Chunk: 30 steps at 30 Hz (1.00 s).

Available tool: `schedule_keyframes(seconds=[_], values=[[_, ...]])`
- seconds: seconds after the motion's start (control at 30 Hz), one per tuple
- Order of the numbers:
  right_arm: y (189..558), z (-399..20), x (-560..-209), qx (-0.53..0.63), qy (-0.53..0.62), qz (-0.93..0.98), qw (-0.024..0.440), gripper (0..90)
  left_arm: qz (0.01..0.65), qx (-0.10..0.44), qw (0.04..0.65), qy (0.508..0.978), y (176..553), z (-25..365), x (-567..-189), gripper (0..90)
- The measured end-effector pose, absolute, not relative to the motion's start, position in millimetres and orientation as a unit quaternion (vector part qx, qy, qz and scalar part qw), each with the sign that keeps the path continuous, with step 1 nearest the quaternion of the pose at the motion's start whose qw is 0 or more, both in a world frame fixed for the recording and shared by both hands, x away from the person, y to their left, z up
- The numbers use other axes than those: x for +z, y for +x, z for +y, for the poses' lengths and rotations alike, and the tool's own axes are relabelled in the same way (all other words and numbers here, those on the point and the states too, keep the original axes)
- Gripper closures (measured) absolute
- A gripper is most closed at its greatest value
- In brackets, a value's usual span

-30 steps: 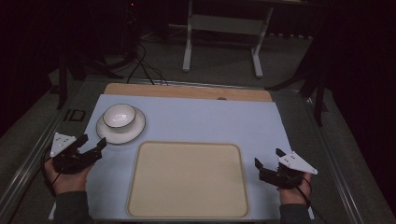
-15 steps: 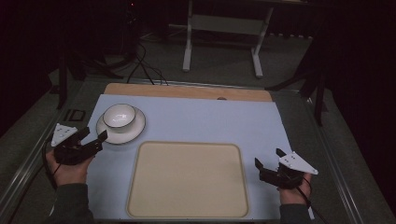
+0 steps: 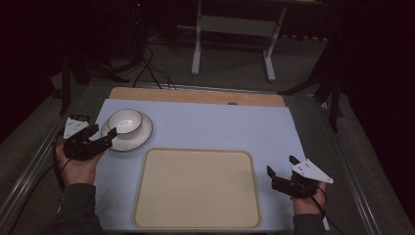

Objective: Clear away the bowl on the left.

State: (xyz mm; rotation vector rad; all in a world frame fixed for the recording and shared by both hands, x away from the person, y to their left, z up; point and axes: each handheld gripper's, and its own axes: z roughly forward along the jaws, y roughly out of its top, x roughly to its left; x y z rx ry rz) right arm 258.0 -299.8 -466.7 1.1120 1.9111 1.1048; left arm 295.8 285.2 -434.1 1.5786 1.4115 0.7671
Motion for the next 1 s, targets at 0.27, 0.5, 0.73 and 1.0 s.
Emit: schedule_keyframes(seconds=[0.27,0.5,0.73,1.0], values=[[258.1,-300.7,-466.3,0.423,0.425,0.729,0.331,14.0,0.575,0.307,0.418,0.632,311.6,288.1,-439.2,34.6],[257.7,-300.6,-466.0,0.422,0.425,0.729,0.332,14.0,0.586,0.309,0.410,0.627,324.1,292.6,-440.9,33.9],[257.7,-301.4,-465.8,0.426,0.427,0.726,0.329,14.0,0.596,0.306,0.401,0.624,335.1,296.3,-446.0,33.7],[257.0,-300.7,-465.2,0.429,0.422,0.727,0.331,13.9,0.603,0.303,0.388,0.627,343.6,296.8,-453.4,33.1]])
